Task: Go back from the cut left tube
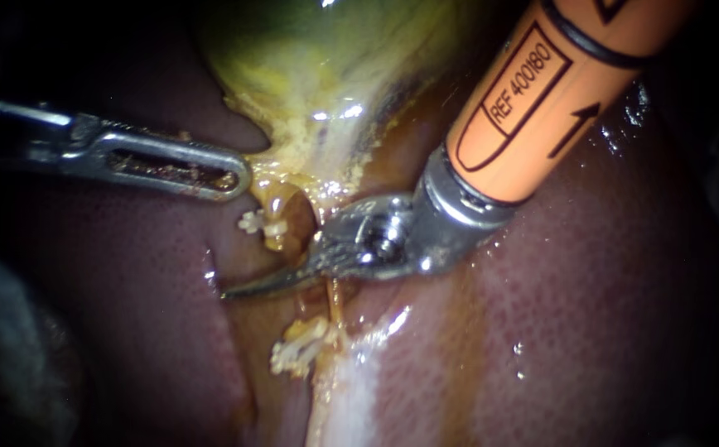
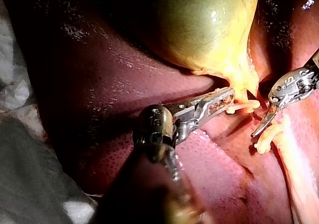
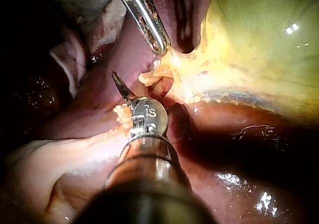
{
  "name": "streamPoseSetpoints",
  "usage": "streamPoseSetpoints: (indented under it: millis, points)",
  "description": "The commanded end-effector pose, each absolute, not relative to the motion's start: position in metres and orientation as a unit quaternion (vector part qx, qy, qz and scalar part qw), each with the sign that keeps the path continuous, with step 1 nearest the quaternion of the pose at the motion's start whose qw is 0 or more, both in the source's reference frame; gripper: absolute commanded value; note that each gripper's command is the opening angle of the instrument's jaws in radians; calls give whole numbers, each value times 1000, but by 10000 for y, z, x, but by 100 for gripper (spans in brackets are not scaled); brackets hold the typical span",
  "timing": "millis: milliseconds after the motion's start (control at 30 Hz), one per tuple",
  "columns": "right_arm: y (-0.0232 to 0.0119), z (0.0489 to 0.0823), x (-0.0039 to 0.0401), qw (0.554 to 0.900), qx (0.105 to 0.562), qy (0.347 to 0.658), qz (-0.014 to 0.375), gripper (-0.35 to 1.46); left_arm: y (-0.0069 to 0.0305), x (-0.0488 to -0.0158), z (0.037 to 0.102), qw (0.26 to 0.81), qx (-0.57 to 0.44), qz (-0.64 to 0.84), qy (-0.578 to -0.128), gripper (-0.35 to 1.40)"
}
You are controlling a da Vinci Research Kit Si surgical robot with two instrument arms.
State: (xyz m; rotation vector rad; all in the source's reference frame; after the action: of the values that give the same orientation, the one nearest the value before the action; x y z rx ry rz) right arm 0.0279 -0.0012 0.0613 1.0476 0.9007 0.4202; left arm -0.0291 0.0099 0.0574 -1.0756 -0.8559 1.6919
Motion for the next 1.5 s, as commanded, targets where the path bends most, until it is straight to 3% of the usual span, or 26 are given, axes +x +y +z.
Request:
streamPoseSetpoints:
  millis: [33, 67, 133, 200, 300, 500, 633, 867, 967, 1167, 1400, 1500]
  points:
    - [-13, 613, 279, 750, 479, 412, 193, -35, 99, -291, 574, 463, -437, 688, -348, -35]
    - [-13, 613, 279, 751, 479, 412, 193, -13, 99, -291, 574, 462, -437, 688, -348, -35]
    - [-14, 613, 281, 751, 480, 411, 192, 81, 99, -291, 575, 462, -437, 688, -348, -35]
    - [-15, 614, 282, 753, 471, 415, 200, 113, 99, -291, 575, 462, -437, 688, -348, -35]
    - [-15, 614, 282, 755, 446, 426, 223, 130, 99, -291, 575, 462, -437, 688, -348, -35]
    - [-15, 614, 280, 755, 434, 431, 236, 138, 99, -290, 576, 462, -438, 688, -348, -35]
    - [-19, 608, 271, 781, 385, 434, 229, 143, 99, -290, 576, 462, -438, 688, -348, -35]
    - [-23, 582, 245, 856, 291, 401, 148, 143, 100, -289, 578, 462, -438, 689, -348, -35]
    - [-13, 564, 224, 878, 251, 393, 108, 143, 100, -288, 578, 461, -438, 689, -348, -35]
    - [-10, 559, 170, 892, 207, 394, 81, 145, 99, -287, 578, 461, -438, 689, -349, -35]
    - [1, 581, 99, 923, 170, 339, 65, 145, 99, -286, 578, 461, -438, 689, -349, -35]
    - [9, 587, 84, 927, 163, 331, 67, 145, 99, -286, 578, 461, -438, 689, -349, -35]
